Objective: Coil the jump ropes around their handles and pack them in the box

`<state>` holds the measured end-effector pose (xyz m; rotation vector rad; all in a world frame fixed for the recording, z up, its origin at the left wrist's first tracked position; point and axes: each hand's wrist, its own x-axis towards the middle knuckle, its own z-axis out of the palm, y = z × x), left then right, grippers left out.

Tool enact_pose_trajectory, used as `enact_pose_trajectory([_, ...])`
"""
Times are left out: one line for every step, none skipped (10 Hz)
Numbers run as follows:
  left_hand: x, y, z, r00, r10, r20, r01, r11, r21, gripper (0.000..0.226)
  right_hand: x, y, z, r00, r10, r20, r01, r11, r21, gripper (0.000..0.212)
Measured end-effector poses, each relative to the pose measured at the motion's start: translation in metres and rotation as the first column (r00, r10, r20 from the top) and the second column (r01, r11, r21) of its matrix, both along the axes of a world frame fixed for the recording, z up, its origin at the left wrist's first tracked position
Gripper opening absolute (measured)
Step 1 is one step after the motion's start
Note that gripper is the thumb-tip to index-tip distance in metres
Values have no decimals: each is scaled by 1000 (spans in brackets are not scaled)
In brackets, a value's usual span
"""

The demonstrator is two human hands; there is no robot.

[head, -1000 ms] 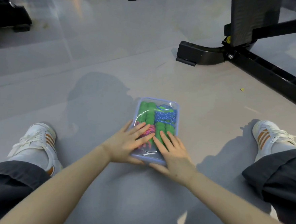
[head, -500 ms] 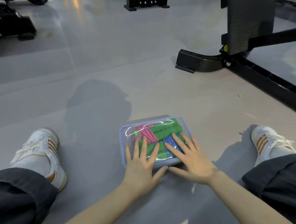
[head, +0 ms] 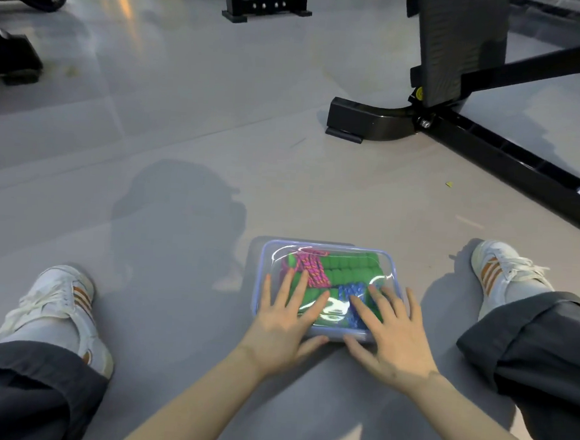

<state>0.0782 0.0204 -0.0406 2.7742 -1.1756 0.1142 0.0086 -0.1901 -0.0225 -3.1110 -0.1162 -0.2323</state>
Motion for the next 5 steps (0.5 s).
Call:
enact_pose_trajectory([-15, -8, 4, 999, -21, -34, 21, 1000, 8, 72, -10, -6, 7, 995, -19, -96, 17, 1000, -20, 64])
enact_pose_trajectory([-19, -9, 7, 996, 2, -93, 6, 996, 85, 84, -12, -1, 7, 986, -8, -168, 8, 1000, -1, 70])
enact_pose_trajectory([-23, -12, 18, 992, 35, -121, -13, 985, 175, 103, -18, -1, 11, 957, -46, -288, 55, 998, 22, 70])
enact_pose_trajectory([-25, -14, 45, 975, 70, -211, 10, 934, 356, 109, -11, -2, 32, 944, -13, -329, -7, 998, -61, 83])
enact_pose_trajectory([-25, -16, 80, 982, 46, -182, 40, 894, 446, 87, -7, -3, 67, 898, -1, -439, -37, 996, -77, 117])
